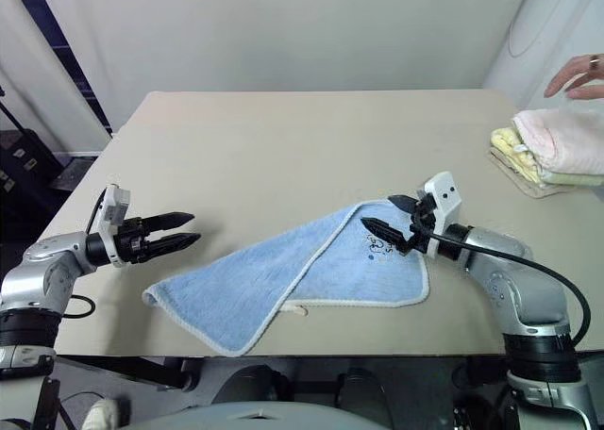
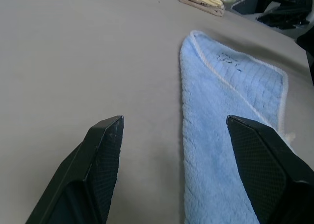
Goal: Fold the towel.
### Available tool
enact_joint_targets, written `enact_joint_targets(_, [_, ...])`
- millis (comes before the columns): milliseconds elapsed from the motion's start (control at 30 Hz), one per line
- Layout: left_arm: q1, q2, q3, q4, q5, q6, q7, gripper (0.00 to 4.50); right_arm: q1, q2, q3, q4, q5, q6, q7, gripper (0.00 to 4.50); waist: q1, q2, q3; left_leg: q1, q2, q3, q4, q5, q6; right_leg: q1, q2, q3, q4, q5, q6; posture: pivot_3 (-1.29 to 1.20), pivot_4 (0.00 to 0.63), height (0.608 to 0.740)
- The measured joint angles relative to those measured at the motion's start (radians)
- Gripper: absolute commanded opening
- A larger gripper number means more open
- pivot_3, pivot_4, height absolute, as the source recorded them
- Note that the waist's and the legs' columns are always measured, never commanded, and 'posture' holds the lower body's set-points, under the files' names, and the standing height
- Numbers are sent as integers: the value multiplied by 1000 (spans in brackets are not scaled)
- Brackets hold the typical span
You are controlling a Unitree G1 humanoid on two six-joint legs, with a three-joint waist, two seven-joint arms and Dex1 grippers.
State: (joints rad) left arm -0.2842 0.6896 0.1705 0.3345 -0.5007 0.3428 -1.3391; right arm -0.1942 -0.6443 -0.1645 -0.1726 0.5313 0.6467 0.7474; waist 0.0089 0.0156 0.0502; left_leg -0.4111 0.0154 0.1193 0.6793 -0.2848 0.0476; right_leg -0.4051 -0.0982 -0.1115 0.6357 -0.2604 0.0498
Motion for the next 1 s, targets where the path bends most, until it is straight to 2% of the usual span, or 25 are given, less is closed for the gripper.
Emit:
enact_joint_targets(233, [-51, -31, -13, 42, 14, -22, 0, 3525, -111, 57, 4, 109, -43, -33, -75, 4485, -1, 0, 0, 0, 0, 0, 0, 0, 0, -1, 0, 0, 1, 0, 0, 0, 0, 740])
enact_joint_targets(633, [-85, -46, -25, 58, 24, -44, -3, 3525, -173, 61, 28, 161, -50, 25, -94, 4485, -16, 0, 0, 0, 0, 1, 1, 0, 0, -1, 0, 0, 4, 0, 0, 0, 0, 740])
enact_joint_targets(833, [-36, -49, -25, 12, 22, -44, 8, 3525, -176, 8, 63, 214, -87, 72, -76, 4485, -24, 0, 0, 0, 0, 1, 1, 0, 0, -1, 0, 0, 4, 0, 1, 0, 0, 740])
enact_joint_targets(1000, [36, -52, -24, -47, 9, -29, 18, 3525, -229, -1, 90, 412, -169, 53, -88, 4485, -26, 0, 0, 0, 0, 3, 2, 1, -1, -3, 0, 1, 7, 0, 0, 0, 0, 740])
